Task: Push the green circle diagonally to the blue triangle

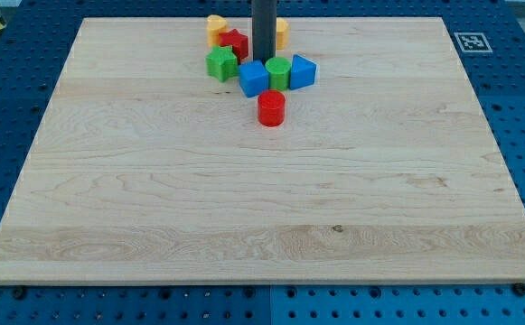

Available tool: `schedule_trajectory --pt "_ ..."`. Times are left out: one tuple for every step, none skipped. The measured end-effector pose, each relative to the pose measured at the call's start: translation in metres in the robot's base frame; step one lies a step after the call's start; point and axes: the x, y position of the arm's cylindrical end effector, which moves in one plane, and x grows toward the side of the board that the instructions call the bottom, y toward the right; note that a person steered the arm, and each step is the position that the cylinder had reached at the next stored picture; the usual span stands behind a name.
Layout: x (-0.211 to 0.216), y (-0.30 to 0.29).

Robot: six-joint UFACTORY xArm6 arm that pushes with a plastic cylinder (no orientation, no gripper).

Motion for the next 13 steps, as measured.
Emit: schedule_trajectory --pt "0.012 0.000" --pt "0.026 0.007" --pt "0.039 0.015" --pt "0.055 0.024" --pt "0.067 0.037" --pt "0.080 0.051" --pt "0.082 0.053" --pt "0.083 0.060" --pt "0.088 0.079" --pt "0.096 0.096" --pt "0.106 0.097" --pt "0.109 0.097" --pt "0.109 0.097"
